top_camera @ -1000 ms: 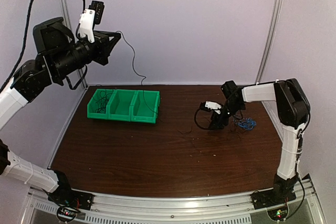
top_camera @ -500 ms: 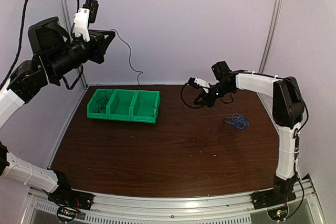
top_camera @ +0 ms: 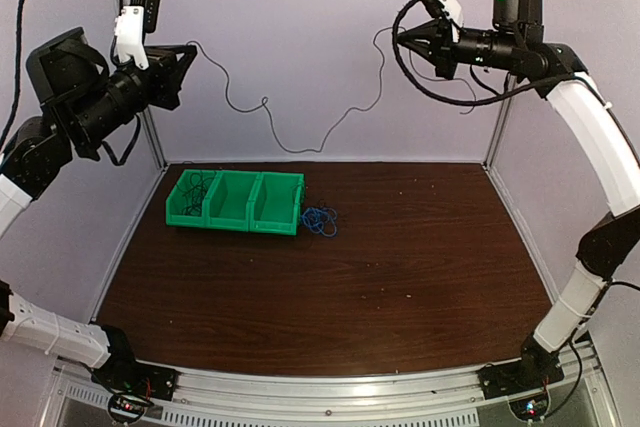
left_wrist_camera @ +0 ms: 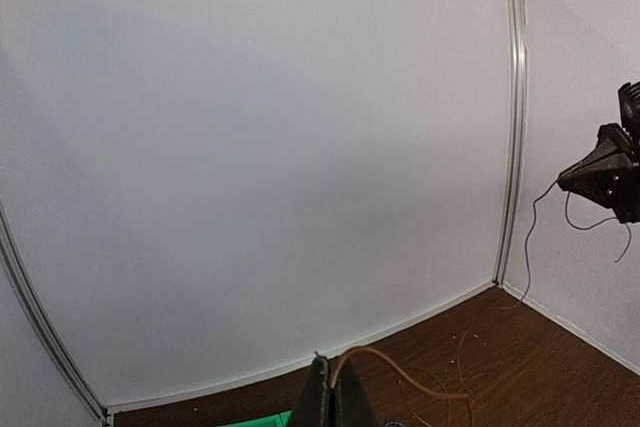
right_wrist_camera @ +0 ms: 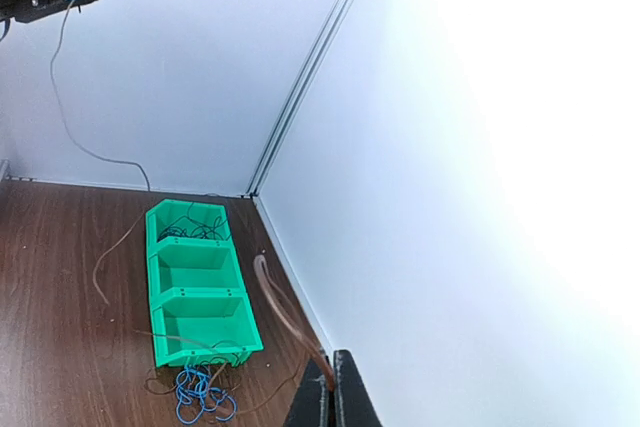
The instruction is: Untangle the cables
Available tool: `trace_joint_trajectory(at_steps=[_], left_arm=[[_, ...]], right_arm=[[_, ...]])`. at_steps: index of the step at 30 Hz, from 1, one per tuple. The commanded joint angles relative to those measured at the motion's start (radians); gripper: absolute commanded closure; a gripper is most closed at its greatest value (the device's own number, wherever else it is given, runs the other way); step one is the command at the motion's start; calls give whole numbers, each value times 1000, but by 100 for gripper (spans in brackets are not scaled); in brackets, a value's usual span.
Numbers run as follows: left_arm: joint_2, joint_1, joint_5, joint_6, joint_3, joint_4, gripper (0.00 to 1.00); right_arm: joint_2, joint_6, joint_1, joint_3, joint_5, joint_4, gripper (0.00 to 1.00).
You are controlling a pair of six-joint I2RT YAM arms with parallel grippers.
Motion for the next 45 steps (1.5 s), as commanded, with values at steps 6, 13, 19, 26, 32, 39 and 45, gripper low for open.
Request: trace_joint_trajectory(at_steps=[6,13,19,26,32,39,45], left_arm=[[-18,5,-22,24,8,64,100],[-4,4,-18,1,-56,47,100],[104,39,25,-73,-113,-20,100],[142,218,253,-182,-205,60,100],[174,265,246,-182,-142,72,100],[189,303,199,-186,-81,102,100],[189,311,168,-181,-48,167,100]], right_arm=[[-102,14,-5,-266,48,70,100],[-110,51,4,-538,-13,154,100],[-20,88,66,-577,13,159,99],[177,165,156,-432,45,142,100],[388,270,227,-215,13,228,100],[638,424,245,29,15,446,100],[818,426,280,226,39,492,100]])
